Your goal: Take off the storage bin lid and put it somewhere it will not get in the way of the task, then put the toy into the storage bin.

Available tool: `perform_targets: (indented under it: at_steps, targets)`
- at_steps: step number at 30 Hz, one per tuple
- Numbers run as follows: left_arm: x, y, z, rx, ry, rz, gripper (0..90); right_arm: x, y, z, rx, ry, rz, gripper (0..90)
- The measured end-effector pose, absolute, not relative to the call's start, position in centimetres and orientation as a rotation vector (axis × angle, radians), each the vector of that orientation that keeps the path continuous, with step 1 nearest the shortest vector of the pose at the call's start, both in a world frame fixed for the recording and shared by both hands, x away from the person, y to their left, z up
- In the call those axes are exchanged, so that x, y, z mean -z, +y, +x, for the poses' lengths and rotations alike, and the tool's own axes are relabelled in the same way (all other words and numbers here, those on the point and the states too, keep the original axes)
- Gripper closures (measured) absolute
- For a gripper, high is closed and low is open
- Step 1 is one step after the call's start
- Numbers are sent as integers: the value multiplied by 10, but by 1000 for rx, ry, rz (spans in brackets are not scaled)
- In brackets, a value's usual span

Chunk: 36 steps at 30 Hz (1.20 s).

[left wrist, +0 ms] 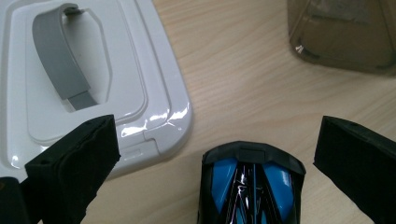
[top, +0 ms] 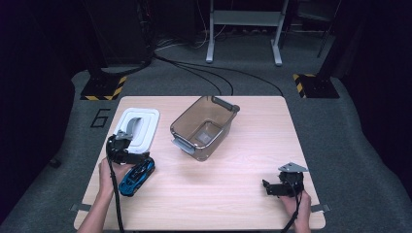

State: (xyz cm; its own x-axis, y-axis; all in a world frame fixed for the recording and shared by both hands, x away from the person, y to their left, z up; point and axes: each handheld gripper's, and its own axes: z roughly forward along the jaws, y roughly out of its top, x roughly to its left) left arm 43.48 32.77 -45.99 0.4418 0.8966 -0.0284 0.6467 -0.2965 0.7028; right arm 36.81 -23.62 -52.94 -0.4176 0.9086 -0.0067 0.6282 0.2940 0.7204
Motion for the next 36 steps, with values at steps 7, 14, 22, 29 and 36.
perform_targets:
  at_steps: [7,14,22,29,36]
  targets:
    - [472,320,432,-454,1290,2085,1,529,-236,368,-909,2152,1376,5]
    - [489,305,438,-384,1297,2175,1,529,-236,368,-909,2152,1376,5]
    - [498,301,445,-335,1345,2230,39,529,-236,368,-909,2152,1376,5]
    - [501,301,447,-307,1370,2234,155,529,-236,368,-909,2152,1376,5]
    - [500,298,447,-287,1362,2231,238,529,-236,368,-909,2152,1376,5]
